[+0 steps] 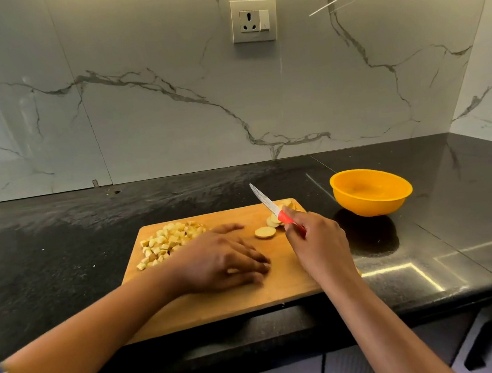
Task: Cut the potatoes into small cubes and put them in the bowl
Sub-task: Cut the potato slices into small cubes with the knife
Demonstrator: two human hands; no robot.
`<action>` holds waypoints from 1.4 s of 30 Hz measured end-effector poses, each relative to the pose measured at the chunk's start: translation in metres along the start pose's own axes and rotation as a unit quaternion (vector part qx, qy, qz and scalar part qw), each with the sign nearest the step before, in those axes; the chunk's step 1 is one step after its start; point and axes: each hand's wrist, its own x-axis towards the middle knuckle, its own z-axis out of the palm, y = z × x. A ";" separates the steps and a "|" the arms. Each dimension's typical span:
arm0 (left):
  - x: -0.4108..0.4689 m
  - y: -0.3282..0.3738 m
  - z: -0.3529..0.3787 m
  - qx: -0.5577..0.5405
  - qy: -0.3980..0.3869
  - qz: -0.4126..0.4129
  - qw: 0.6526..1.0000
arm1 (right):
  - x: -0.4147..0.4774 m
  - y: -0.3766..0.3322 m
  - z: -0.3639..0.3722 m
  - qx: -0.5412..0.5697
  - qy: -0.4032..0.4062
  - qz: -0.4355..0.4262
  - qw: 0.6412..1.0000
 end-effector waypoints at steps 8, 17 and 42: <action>-0.033 -0.046 -0.001 0.093 0.103 -0.165 0.976 | -0.001 0.001 0.000 0.006 -0.010 -0.002 1.000; -0.008 -0.037 0.004 -0.017 -0.037 -0.159 0.986 | 0.000 0.001 0.000 0.000 -0.017 0.001 1.000; 0.010 -0.065 -0.013 -0.088 -0.109 -0.290 0.947 | -0.003 -0.003 -0.006 0.008 -0.037 0.006 0.999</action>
